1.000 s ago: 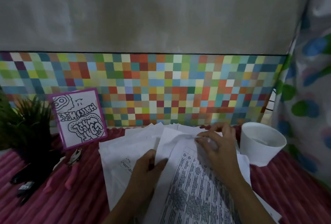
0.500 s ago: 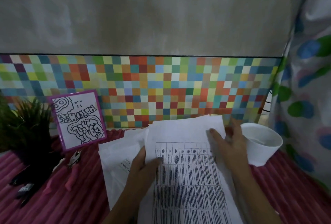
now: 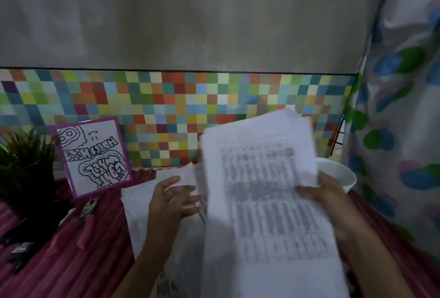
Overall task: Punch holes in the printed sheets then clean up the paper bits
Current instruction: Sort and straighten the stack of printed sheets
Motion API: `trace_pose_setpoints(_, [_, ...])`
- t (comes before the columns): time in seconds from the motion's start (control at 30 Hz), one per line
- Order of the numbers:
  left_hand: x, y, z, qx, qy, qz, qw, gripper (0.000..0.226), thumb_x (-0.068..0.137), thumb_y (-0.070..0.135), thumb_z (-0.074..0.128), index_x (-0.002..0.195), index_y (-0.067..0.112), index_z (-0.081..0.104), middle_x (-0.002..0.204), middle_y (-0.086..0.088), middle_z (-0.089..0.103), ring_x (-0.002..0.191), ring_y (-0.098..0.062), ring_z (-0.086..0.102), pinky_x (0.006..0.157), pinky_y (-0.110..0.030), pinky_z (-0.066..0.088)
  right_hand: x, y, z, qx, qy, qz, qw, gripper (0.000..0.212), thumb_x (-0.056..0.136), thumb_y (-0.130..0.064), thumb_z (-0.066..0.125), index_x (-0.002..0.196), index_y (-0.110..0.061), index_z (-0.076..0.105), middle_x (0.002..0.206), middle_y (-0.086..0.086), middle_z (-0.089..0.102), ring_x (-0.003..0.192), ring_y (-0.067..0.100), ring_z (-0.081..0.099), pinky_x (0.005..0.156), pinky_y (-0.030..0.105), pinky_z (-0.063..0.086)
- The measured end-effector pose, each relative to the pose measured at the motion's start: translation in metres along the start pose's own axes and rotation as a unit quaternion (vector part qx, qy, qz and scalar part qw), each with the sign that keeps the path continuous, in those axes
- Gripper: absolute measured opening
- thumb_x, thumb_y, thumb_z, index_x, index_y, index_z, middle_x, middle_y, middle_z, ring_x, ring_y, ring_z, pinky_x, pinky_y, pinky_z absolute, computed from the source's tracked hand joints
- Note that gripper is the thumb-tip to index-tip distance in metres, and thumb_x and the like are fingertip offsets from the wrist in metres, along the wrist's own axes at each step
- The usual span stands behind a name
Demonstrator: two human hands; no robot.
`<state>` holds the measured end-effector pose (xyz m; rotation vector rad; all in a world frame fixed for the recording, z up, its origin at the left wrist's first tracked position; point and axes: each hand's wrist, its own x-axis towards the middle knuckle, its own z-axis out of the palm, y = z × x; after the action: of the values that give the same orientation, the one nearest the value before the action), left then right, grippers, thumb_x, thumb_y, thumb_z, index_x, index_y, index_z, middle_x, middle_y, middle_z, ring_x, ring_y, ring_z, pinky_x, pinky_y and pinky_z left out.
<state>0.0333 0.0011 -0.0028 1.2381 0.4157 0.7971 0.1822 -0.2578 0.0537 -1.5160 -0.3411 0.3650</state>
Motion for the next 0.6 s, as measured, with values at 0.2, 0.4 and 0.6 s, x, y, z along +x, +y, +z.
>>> trace_pose_setpoints(0.2, [-0.008, -0.03, 0.033, 0.461, -0.074, 0.102, 0.878, 0.046, 0.076, 0.032, 0.081, 0.107, 0.007, 0.058, 0.098, 0.0, 0.06, 0.085, -0.016, 0.056, 0.072, -0.022, 0.042, -0.019, 0.017, -0.05, -0.003, 0.007, 0.048, 0.999, 0.076, 0.051, -0.018, 0.089, 0.119, -0.004, 0.06, 0.105, 0.019, 0.072, 0.094, 0.042, 0.068, 0.084, 0.051, 0.054])
trace_pose_setpoints(0.4, [-0.008, -0.043, 0.058, 0.568, -0.062, 0.104, 0.814, 0.046, 0.075, 0.023, 0.082, 0.107, 0.005, 0.055, 0.101, -0.009, 0.062, 0.09, -0.023, 0.064, 0.078, -0.024, 0.051, -0.025, 0.044, -0.027, 0.009, 0.0, 0.101, 0.995, 0.044, 0.068, 0.022, 0.061, 0.11, 0.008, 0.062, 0.085, 0.017, 0.075, 0.073, 0.033, 0.071, 0.055, 0.031, 0.058])
trace_pose_setpoints(0.6, [-0.012, -0.02, 0.031, 0.521, -0.102, 0.013, 0.847, 0.04, 0.092, 0.013, 0.061, 0.129, 0.003, 0.052, 0.131, -0.012, 0.058, 0.115, -0.028, 0.056, 0.095, -0.023, 0.044, -0.016, 0.049, -0.028, 0.031, 0.033, 0.118, 0.992, 0.042, 0.079, 0.014, 0.061, 0.121, 0.005, 0.059, 0.111, 0.024, 0.067, 0.1, 0.04, 0.063, 0.087, 0.048, 0.05])
